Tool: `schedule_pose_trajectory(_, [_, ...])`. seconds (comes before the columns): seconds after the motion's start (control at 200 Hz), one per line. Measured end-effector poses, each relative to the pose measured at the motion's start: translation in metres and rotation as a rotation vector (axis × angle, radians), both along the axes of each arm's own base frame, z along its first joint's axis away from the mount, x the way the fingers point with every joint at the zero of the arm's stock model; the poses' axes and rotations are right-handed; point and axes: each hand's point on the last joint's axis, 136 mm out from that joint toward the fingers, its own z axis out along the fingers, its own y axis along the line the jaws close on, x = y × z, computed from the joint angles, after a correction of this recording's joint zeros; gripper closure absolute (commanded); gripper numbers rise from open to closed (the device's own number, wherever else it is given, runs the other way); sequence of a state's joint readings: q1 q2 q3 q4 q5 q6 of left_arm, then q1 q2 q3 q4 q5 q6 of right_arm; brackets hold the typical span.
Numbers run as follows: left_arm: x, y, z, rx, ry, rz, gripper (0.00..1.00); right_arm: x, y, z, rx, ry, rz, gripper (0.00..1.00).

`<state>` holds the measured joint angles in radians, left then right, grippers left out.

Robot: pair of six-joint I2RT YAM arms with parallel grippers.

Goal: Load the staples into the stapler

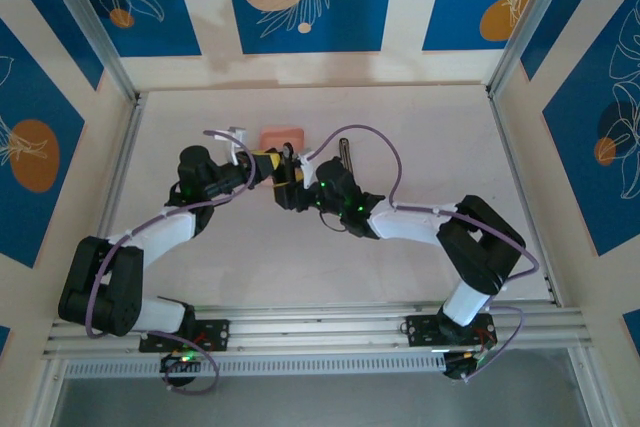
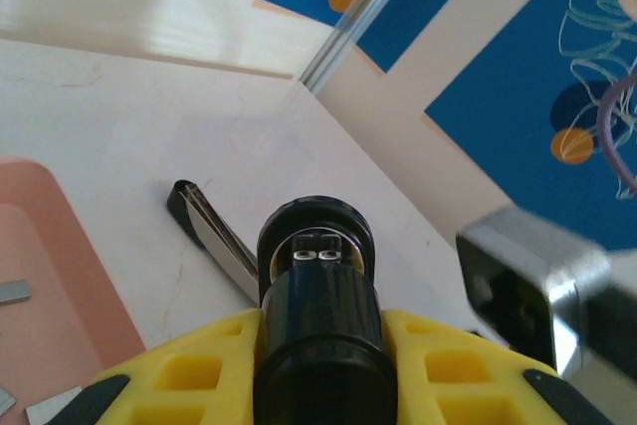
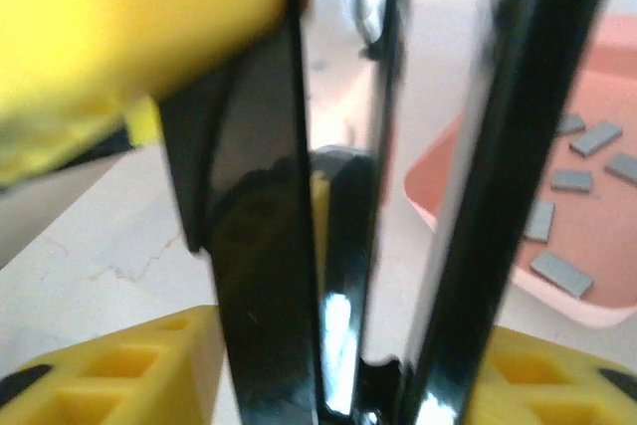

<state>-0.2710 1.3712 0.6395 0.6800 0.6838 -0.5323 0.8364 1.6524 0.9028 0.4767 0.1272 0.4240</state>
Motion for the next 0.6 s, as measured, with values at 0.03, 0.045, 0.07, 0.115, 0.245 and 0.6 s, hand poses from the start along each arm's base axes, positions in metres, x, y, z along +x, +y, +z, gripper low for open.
schedule_pose_trajectory(0.03, [-0.002,-0.002,-0.001,0.015,-0.010,-0.014,1.00,0.000,-0.002,0.006,0.013,0.002,0.004,0.40])
schedule_pose_trajectory(0.045, [-0.002,-0.003,-0.001,0.023,-0.017,-0.022,1.00,0.000,-0.003,0.009,0.019,-0.002,0.008,0.39])
schedule_pose_trajectory(0.07, [-0.004,-0.004,-0.001,0.033,-0.026,-0.034,1.00,0.000,-0.005,0.016,0.033,0.001,0.007,0.39])
schedule_pose_trajectory(0.115, [-0.006,-0.007,0.001,0.049,-0.054,-0.059,1.00,0.000,-0.011,0.028,0.055,-0.001,0.011,0.38])
schedule_pose_trajectory(0.245, [-0.009,-0.012,0.012,0.086,-0.157,-0.112,1.00,0.001,-0.030,0.057,0.123,0.024,0.020,0.37])
schedule_pose_trajectory(0.6, [-0.033,-0.020,0.012,0.193,-0.356,-0.261,1.00,0.020,-0.075,0.060,0.254,0.420,0.023,0.39])
